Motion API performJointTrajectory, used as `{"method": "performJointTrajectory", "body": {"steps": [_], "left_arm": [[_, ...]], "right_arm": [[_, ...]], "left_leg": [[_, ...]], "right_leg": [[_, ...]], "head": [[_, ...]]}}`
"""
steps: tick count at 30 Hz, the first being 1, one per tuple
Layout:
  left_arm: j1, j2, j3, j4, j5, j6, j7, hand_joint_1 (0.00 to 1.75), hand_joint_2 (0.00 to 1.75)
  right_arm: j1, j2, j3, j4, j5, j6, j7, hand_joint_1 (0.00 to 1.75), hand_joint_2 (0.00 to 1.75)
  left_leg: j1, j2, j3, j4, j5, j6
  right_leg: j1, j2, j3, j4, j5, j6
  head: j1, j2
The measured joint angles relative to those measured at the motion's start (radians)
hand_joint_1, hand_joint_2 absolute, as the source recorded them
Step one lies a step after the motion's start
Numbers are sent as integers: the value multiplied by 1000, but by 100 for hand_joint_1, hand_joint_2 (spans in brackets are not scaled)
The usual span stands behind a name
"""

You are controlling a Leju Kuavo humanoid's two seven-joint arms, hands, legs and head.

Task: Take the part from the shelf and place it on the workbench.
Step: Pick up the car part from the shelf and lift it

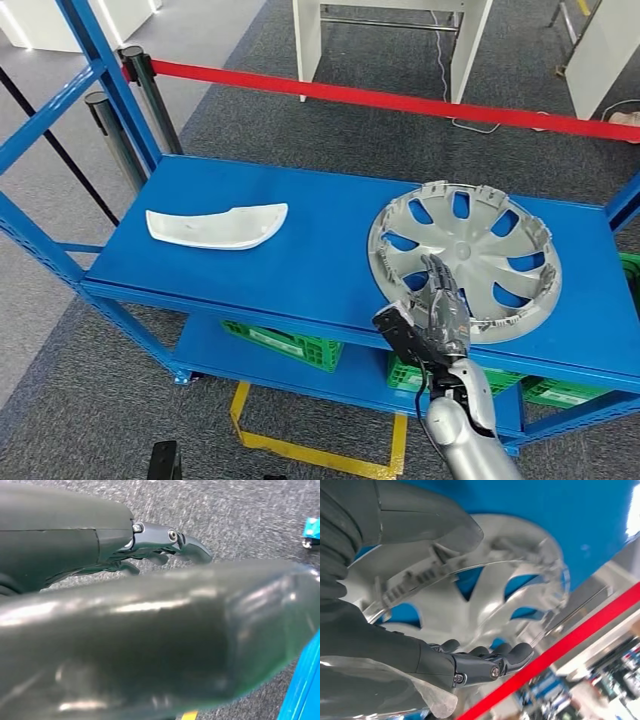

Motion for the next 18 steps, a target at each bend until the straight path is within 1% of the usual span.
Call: {"method": "performJointTrajectory", "body": {"steps": [1,2,3,4,5,6,8,9,10,11,12,13,14,15,16,17,18], "left_arm": [[1,0,2,0,2,0,0,0,0],[1,0,3,0,3,1,0,0,0],[1,0,4,0,4,1,0,0,0],[0,0,4,0,4,1,0,0,0],[0,0,5,0,4,1,0,0,0],[1,0,5,0,4,1,0,0,0],[4,0,7,0,5,2,0,0,0],[4,0,9,0,6,2,0,0,0],[4,0,11,0,7,2,0,0,0],[4,0,13,0,8,2,0,0,0],[4,0,15,0,9,2,-1,0,0],[5,0,17,0,12,2,-1,0,0],[7,0,19,0,14,2,-1,0,0],[8,0,21,0,15,1,-1,0,0],[8,0,23,0,16,1,-1,0,0],[8,0,24,0,17,0,-2,0,0],[8,0,24,0,17,0,-2,0,0]], "right_arm": [[3,0,0,0,30,-12,15,0,175],[4,0,-1,0,52,-20,26,0,175],[5,0,-2,0,66,-25,33,0,175],[6,0,-2,-1,76,-28,38,0,175],[7,0,-3,-1,85,-30,43,0,175],[8,0,-3,-1,97,-33,50,0,175],[11,0,-4,-3,116,-36,66,0,175],[13,0,-6,-6,116,-35,71,0,175],[15,0,-10,-10,106,-31,73,0,175],[19,0,-16,-14,89,-25,73,0,175],[24,0,-22,-19,69,-18,70,0,175],[30,0,-27,-22,54,-11,68,0,175],[37,0,-31,-25,44,-5,67,0,175],[43,0,-36,-29,38,-2,67,0,175],[47,0,-40,-33,35,1,67,0,175],[48,0,-44,-39,33,2,67,0,175],[48,0,-47,-43,31,3,67,0,175]], "left_leg": [[2,0,26,-56,35,0],[4,0,61,-130,72,1],[3,0,94,-200,97,3],[3,0,116,-249,111,7],[2,0,126,-272,113,12],[-1,0,126,-276,109,17],[-1,0,125,-280,113,30],[0,0,126,-284,115,38],[1,0,127,-287,117,43],[2,1,127,-288,118,47],[1,1,126,-287,117,50],[0,1,126,-287,117,51],[-1,1,126,-287,116,51],[-1,1,127,-286,116,52],[-1,0,128,-285,115,51],[-1,0,128,-284,114,50],[-3,0,128,-282,112,47]], "right_leg": [[0,1,1,1,-1,1],[0,1,3,2,-2,4],[2,2,2,4,-5,8],[4,3,1,6,-6,13],[5,3,-2,7,-6,18],[6,3,-3,6,-6,24],[3,3,-5,6,-8,35],[2,3,-13,21,-20,40],[1,3,-31,56,-43,43],[0,3,-59,114,-74,44],[0,3,-94,186,-107,46],[0,3,-126,252,-131,47],[0,3,-147,291,-138,47],[0,3,-148,289,-123,47],[0,3,-129,245,-93,45],[0,2,-95,173,-54,43],[1,2,-59,102,-28,41]], "head": [[0,0],[0,0],[0,0],[0,0],[0,0],[0,0],[0,0],[2,0],[3,0],[4,0],[6,0],[6,0],[6,0],[6,0],[6,0],[6,0],[6,0]]}}
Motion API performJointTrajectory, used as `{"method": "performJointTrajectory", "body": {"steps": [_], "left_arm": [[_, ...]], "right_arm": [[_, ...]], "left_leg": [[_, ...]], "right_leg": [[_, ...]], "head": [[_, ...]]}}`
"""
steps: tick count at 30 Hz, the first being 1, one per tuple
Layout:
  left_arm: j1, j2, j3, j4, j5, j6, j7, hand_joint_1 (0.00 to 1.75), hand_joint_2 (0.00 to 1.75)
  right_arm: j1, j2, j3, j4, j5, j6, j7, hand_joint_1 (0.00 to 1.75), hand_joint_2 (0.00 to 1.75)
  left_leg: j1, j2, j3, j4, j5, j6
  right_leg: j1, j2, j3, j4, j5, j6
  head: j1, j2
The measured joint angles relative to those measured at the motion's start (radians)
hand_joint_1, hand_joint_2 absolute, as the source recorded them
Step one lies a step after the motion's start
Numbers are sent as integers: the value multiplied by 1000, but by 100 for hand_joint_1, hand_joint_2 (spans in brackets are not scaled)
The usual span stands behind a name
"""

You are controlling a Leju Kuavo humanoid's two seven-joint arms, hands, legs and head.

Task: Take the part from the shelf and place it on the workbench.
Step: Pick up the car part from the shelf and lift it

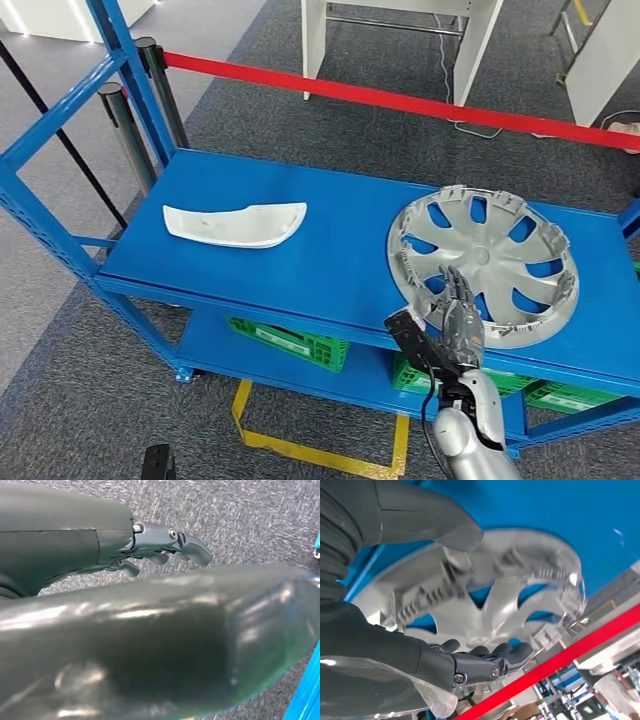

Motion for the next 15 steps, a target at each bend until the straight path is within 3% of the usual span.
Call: {"method": "performJointTrajectory", "body": {"steps": [2,6,8,10,11,12,13,15], "left_arm": [[-1,0,3,0,1,-1,-1,0,0],[0,1,8,0,7,-4,-5,0,0],[1,3,12,0,8,-4,-8,0,0],[3,6,16,0,8,-4,-10,0,0],[5,7,18,0,8,-4,-10,0,0],[8,8,20,0,8,-4,-10,0,0],[9,9,21,0,8,-4,-11,0,0],[10,11,23,0,8,-4,-12,0,0]], "right_arm": [[0,0,-4,-9,-1,3,4,0,175],[6,0,-19,-20,-10,11,21,0,175],[8,-1,-32,-25,-22,14,27,0,175],[15,-3,-48,-27,-38,14,30,0,175],[20,-5,-57,-27,-44,14,31,0,175],[24,-8,-65,-28,-48,14,30,0,175],[27,-10,-72,-29,-51,14,30,0,175],[30,-12,-82,-32,-54,14,30,0,175]], "left_leg": [[-4,0,-2,4,-2,-8],[-3,1,-5,16,-12,-27],[-1,1,-38,96,-63,-36],[0,1,-99,234,-126,-41],[1,1,-120,280,-139,-42],[1,1,-124,290,-132,-41],[1,1,-110,260,-106,-39],[0,1,-46,127,-36,-32]], "right_leg": [[2,1,44,-83,22,-5],[0,2,51,-93,24,-22],[-2,0,54,-96,25,-31],[-2,-1,54,-96,24,-35],[-1,-1,55,-96,24,-36],[-1,-1,56,-96,23,-36],[-1,0,58,-96,23,-36],[0,2,62,-96,21,-33]], "head": [[-2,0],[-3,0],[-6,0],[-8,0],[-8,0],[-8,0],[-8,0],[-8,0]]}}
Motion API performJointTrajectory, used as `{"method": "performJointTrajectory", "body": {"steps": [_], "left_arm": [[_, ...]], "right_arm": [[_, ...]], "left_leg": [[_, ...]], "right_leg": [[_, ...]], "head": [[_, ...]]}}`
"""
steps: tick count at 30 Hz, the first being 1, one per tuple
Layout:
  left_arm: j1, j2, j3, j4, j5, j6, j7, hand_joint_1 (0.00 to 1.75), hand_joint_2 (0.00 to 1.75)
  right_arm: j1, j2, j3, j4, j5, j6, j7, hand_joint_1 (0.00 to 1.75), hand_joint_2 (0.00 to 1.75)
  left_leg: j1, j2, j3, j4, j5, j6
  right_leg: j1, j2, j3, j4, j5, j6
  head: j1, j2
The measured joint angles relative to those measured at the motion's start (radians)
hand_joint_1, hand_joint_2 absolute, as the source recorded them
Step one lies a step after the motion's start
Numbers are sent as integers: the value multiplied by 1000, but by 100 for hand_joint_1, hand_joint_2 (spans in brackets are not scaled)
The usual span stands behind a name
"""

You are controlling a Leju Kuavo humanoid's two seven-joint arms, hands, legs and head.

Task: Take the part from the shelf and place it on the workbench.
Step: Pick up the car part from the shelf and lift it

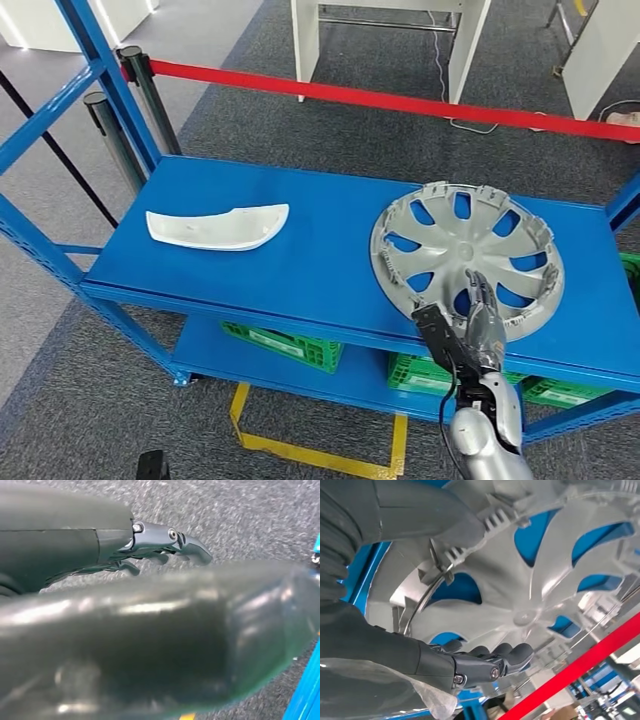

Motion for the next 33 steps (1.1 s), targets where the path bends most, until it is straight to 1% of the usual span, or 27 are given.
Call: {"method": "performJointTrajectory", "body": {"steps": [1,2,5,6,7,8,10,11,12,13,14,15,16,17,18,20,22,23,25,26,27,28,29,30,31,32,33], "left_arm": [[-1,1,0,0,0,0,-1,0,0],[-1,2,0,0,0,1,-1,0,0],[2,3,1,0,0,3,-2,0,0],[4,3,2,0,0,3,-2,0,0],[5,3,3,0,0,3,-2,0,0],[5,3,5,0,0,2,-1,0,0],[5,3,8,0,0,-1,-1,0,0],[6,3,10,0,-1,-2,-1,0,0],[6,3,11,0,-1,-3,-1,0,0],[6,3,13,0,-2,-4,-1,0,0],[6,3,14,0,-2,-5,-1,0,0],[6,3,15,0,-3,-6,-1,0,0],[5,4,16,0,-4,-8,-1,0,0],[5,4,16,0,-5,-8,-1,0,0],[5,4,17,0,-6,-8,-1,0,0],[5,5,19,0,-8,-8,-1,0,0],[5,5,22,0,-8,-8,-1,0,0],[5,6,23,0,-8,-8,-1,0,0],[6,7,25,0,-8,-8,-1,0,0],[7,7,26,0,-8,-8,-1,0,0],[9,8,26,0,-8,-8,-1,0,0],[9,9,26,0,-8,-8,-1,0,0],[10,11,26,0,-8,-8,-1,0,0],[10,12,27,0,-8,-8,-1,0,0],[9,12,27,0,-8,-8,-1,0,0],[9,12,27,0,-8,-8,-1,0,0],[8,12,27,0,-8,-8,0,0,0]], "right_arm": [[1,-1,-5,-1,1,-1,1,0,175],[4,-2,-11,-2,6,-2,4,0,175],[22,-8,-32,-8,31,-10,14,0,175],[29,-11,-43,-12,37,-12,17,0,175],[35,-14,-54,-14,40,-11,18,0,175],[40,-17,-65,-16,39,-7,19,0,175],[50,-24,-86,-17,31,11,21,0,175],[56,-28,-96,-17,23,25,20,0,175],[60,-32,-104,-17,13,40,19,0,175],[62,-36,-112,-17,1,57,17,0,175],[61,-40,-120,-17,-11,73,15,0,175],[59,-44,-128,-17,-23,87,13,0,175],[57,-48,-135,-17,-33,99,13,0,175],[54,-52,-141,-16,-42,112,12,0,175],[52,-57,-146,-16,-49,125,13,0,175],[49,-65,-154,-14,-60,148,15,0,175],[47,-70,-160,-13,-65,159,19,0,175],[46,-71,-163,-12,-66,161,21,0,175],[44,-74,-167,-9,-68,163,24,0,175],[44,-75,-168,-7,-69,163,25,0,175],[44,-75,-170,-5,-70,163,25,2,175],[44,-76,-172,-3,-70,163,26,17,175],[43,-76,-173,-1,-71,163,27,60,175],[43,-76,-175,0,-72,164,30,104,175],[42,-76,-178,1,-74,166,33,146,175],[41,-78,-180,1,-76,169,39,175,175],[40,-80,-184,2,-79,175,46,175,175]], "left_leg": [[-1,0,28,-62,21,4],[-3,0,46,-102,30,7],[-5,-1,52,-124,29,20],[-4,-1,53,-127,31,26],[-2,-1,53,-130,34,32],[-1,0,53,-132,35,37],[-3,1,52,-132,35,42],[-4,1,52,-132,35,42],[-4,1,52,-132,34,43],[-4,1,54,-132,34,43],[-4,1,55,-132,34,43],[-4,1,57,-131,33,41],[-6,0,58,-130,31,38],[-7,0,58,-128,30,34],[-8,0,59,-127,29,30],[-5,-1,61,-128,29,19],[-2,-1,57,-108,11,7],[0,-1,44,-72,-14,2],[4,0,-9,55,-83,-8],[6,0,-33,115,-107,-12],[9,0,-45,148,-114,-15],[11,0,-40,143,-101,-17],[15,0,-16,98,-71,-19],[19,0,19,30,-37,-23],[21,0,51,-37,-13,-25],[22,-1,75,-87,1,-22],[21,-2,85,-112,3,-17]], "right_leg": [[2,1,0,1,-2,3],[3,0,-1,2,-2,7],[3,-1,-3,-1,-3,24],[2,-1,-8,5,-10,29],[1,-1,-19,28,-27,34],[0,0,-42,74,-54,38],[0,0,-105,209,-116,43],[0,0,-133,265,-133,45],[0,0,-145,286,-130,45],[0,0,-137,267,-109,44],[0,-1,-110,212,-73,42],[0,-1,-74,139,-38,39],[2,-1,-40,70,-16,35],[3,-1,-14,24,-4,31],[5,0,-1,1,-4,27],[9,1,7,-6,-6,18],[7,-1,16,-15,-1,7],[5,-3,20,-19,2,2],[3,-6,21,-21,4,-3],[3,-7,21,-21,5,-3],[2,-7,21,-21,5,-3],[1,-6,21,-20,5,-2],[-1,-6,22,-19,5,1],[-3,-5,22,-17,4,5],[-3,-3,21,-13,3,12],[-2,-1,18,-9,1,19],[0,1,15,-7,1,26]], "head": [[0,0],[1,0],[1,0],[2,0],[4,0],[5,0],[7,0],[6,0],[7,0],[6,0],[6,0],[7,0],[6,0],[6,0],[5,0],[5,0],[3,0],[2,0],[-1,0],[-1,0],[-1,0],[-1,0],[-1,0],[-1,0],[-2,0],[-3,0],[-4,0]]}}
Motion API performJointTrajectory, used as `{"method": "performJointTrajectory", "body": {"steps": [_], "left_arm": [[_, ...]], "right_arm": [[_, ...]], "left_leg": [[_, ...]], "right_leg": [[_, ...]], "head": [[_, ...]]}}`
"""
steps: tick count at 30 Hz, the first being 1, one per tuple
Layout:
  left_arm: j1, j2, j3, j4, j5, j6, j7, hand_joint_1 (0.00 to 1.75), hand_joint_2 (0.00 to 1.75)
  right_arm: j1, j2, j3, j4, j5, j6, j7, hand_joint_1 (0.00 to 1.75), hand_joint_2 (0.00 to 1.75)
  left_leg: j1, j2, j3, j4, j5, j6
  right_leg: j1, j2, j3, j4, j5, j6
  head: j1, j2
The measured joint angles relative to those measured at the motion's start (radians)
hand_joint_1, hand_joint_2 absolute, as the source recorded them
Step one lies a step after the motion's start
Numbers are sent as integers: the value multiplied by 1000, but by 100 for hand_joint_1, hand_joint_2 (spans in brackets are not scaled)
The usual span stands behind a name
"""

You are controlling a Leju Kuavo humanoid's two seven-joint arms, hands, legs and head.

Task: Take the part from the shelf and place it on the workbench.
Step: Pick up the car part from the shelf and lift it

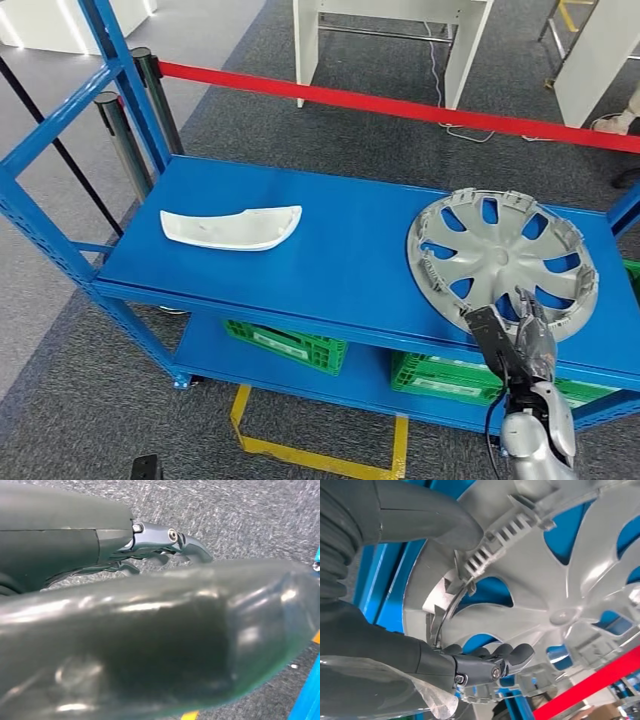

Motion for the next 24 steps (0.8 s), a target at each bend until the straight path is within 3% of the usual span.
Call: {"method": "performJointTrajectory", "body": {"steps": [4,6,8,9,10,11,13,15,17,19,21,23,24], "left_arm": [[1,2,3,0,-1,0,4,0,0],[1,2,5,0,-3,0,5,0,0],[1,3,7,0,-4,-2,7,0,0],[2,4,9,0,-5,-2,8,0,0],[2,4,10,0,-6,-3,9,0,0],[2,4,12,0,-8,-5,10,0,0],[0,2,14,0,-10,-8,11,0,0],[-7,-2,15,0,-11,-10,10,0,0],[-14,-6,15,0,-12,-11,8,0,0],[-17,-7,16,0,-13,-10,7,0,0],[-18,-6,16,0,-14,-8,5,0,0],[-15,-3,19,0,-13,-5,5,0,0],[-13,-1,21,0,-13,-3,5,0,0]], "right_arm": [[-1,-18,-13,8,-11,40,35,175,175],[-5,-33,-17,15,-13,70,49,175,175],[-11,-49,-19,22,-11,98,57,175,175],[-14,-56,-20,26,-8,110,61,175,175],[-18,-64,-22,30,-6,121,65,175,175],[-22,-73,-23,32,-3,135,68,175,175],[-33,-96,-25,35,0,169,75,175,175],[-48,-120,-24,38,3,207,79,175,175],[-61,-139,-19,45,3,237,80,175,175],[-72,-157,-14,57,3,261,81,175,175],[-84,-169,-10,72,3,275,83,175,175],[-92,-175,-8,86,3,278,84,175,175],[-96,-177,-7,92,4,278,84,175,175]], "left_leg": [[-4,2,-2,-7,3,36],[-5,6,-5,-10,7,48],[-10,9,-9,-9,8,54],[-12,10,-9,-9,8,56],[-14,10,-8,-9,8,57],[-16,10,-5,-9,7,58],[-17,11,4,-9,5,58],[-15,11,6,-10,3,52],[-11,12,6,-13,5,41],[-11,12,7,-2,-1,34],[-13,8,-15,65,-46,30],[-11,7,-64,184,-114,21],[-8,7,-81,229,-132,16]], "right_leg": [[-3,3,-14,12,-10,20],[-3,1,-57,101,-65,23],[-1,1,-121,239,-128,22],[1,1,-140,282,-139,20],[4,1,-140,287,-131,15],[9,1,-117,249,-104,8],[24,-1,-36,103,-40,-16],[37,-7,15,1,-17,-34],[42,-10,21,-20,-19,-40],[36,-10,35,-41,-2,-41],[27,-14,48,-61,16,-40],[23,-17,46,-63,19,-40],[21,-17,44,-62,19,-37]], "head": [[3,0],[7,0],[8,0],[8,0],[8,0],[8,0],[8,0],[8,0],[10,0],[10,0],[9,0],[8,0],[9,0]]}}
